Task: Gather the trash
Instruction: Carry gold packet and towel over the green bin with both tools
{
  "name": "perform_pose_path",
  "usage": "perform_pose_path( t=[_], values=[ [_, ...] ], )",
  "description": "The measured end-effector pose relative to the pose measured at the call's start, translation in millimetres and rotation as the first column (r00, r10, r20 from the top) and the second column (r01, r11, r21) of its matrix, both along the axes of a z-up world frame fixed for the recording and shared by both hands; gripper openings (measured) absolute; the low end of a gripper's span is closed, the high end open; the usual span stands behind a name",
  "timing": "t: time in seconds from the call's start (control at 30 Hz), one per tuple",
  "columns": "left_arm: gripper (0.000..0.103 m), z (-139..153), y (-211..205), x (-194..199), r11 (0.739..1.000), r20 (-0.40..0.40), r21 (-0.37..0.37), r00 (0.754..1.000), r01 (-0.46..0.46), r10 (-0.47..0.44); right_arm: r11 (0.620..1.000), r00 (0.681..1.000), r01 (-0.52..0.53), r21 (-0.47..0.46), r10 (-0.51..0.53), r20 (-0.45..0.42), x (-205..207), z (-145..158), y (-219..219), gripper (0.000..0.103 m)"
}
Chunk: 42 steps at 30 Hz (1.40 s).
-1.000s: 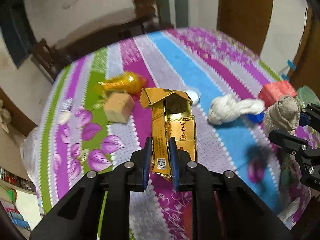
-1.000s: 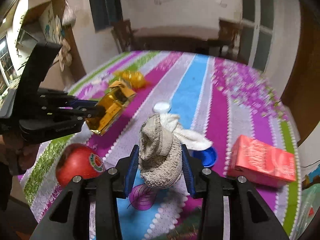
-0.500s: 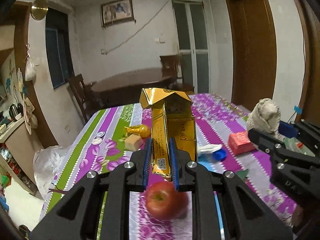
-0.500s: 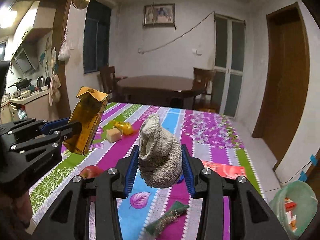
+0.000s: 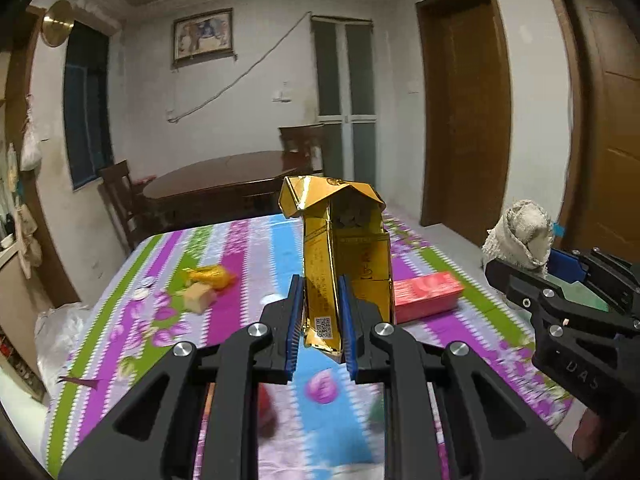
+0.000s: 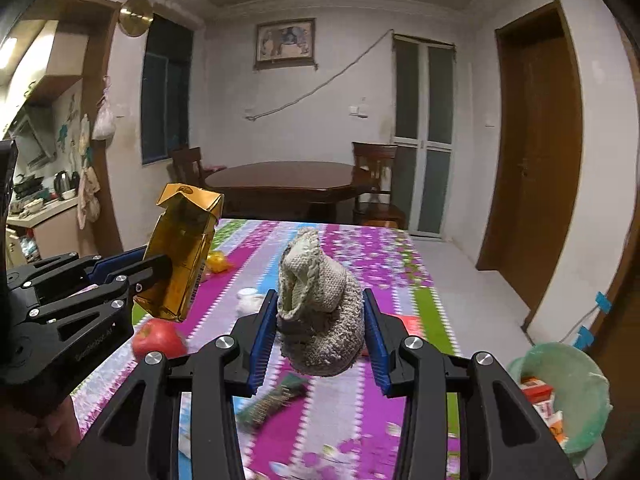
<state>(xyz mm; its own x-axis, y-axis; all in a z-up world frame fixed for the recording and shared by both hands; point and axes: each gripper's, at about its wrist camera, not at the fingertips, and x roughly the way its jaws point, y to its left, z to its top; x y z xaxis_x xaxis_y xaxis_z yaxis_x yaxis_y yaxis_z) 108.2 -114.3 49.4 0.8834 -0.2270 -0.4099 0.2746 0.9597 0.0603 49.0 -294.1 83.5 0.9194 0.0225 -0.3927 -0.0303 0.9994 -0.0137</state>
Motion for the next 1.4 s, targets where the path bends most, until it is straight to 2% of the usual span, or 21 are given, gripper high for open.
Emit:
perform_pose_path(
  t=[0.33,0.63,0.83,1.1,1.27,1.4],
  values=[
    [0.017,-1.7,-98.4,0.9,0.987,-0.014,-0.019,0.987,0.160,-0.160,0.985,0.985,0.171,-0.003,-0.171,-0.026,-33.4,4.6,-109.6,0.042],
    [0.017,-11.6,-185.8,2.0,0.951,-0.050,-0.017,0.949,0.309,-0.310,0.951,0.949,0.307,-0.014,-0.308,-0.070,-59.4,-4.8,-222.0,0.042],
    [0.017,-23.7,-252.3,6.5,0.913,-0.115,-0.008,0.906,0.409,-0.407,0.927,0.916,0.375,-0.001,-0.371,-0.152,-64.2,-22.8,-303.0,0.042],
    [0.017,-58.4,-338.0,24.8,0.862,-0.261,-0.004,0.832,0.507,-0.491,0.909,0.872,0.416,0.044,-0.384,-0.304,-54.1,-68.8,-397.0,0.042],
    [0.017,-88.3,-374.8,42.4,0.851,-0.366,-0.012,0.790,0.525,-0.492,0.907,0.842,0.416,0.064,-0.358,-0.403,-26.6,-102.9,-437.8,0.042],
    [0.017,-111.2,-392.8,53.9,0.845,-0.432,-0.011,0.759,0.535,-0.486,0.904,0.823,0.418,0.092,-0.334,-0.460,-8.8,-129.9,-452.9,0.042]
  ],
)
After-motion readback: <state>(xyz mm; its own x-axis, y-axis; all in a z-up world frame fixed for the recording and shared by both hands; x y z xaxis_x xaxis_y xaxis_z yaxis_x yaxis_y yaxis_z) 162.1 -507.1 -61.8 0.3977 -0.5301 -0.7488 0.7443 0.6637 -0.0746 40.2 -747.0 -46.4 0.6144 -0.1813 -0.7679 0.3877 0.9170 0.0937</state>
